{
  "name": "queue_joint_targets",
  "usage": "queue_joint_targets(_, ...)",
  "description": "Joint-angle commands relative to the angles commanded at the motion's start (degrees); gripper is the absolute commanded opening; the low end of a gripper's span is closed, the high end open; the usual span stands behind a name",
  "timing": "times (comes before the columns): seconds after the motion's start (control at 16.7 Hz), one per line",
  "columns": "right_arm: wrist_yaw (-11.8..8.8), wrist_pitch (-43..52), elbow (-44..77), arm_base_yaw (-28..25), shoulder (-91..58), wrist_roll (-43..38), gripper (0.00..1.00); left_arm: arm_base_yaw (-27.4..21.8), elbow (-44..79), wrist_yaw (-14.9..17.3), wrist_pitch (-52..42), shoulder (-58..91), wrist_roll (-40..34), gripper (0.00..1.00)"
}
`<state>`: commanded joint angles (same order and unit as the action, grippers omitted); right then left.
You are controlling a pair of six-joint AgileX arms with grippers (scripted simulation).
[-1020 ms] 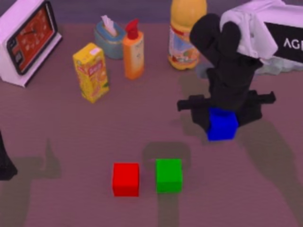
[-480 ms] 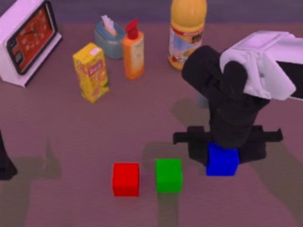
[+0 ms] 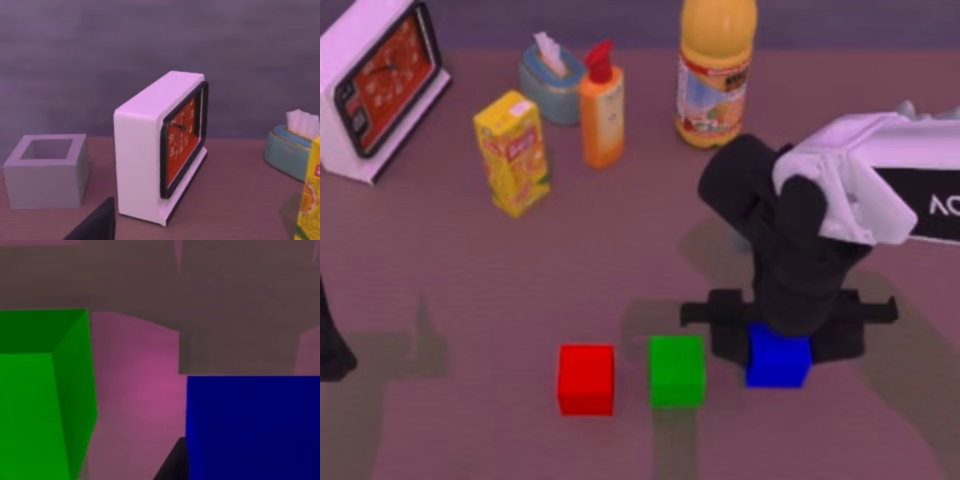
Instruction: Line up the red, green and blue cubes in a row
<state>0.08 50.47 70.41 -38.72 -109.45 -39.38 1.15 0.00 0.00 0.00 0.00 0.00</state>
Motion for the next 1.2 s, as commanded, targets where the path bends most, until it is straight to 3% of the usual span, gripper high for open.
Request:
queue_joint_targets(0.42, 0.1, -5.8, -3.6, -0.3, -2.6, 0.0, 0.0, 0.0, 0.0, 0.0, 0.0, 0.0, 0.0, 1.0)
queue_joint_targets(1.2, 0.1, -5.8, -3.6, -0.3, -2.6, 0.0, 0.98, 0.0, 0.0, 0.0, 0.0, 0.0, 0.0, 1.0)
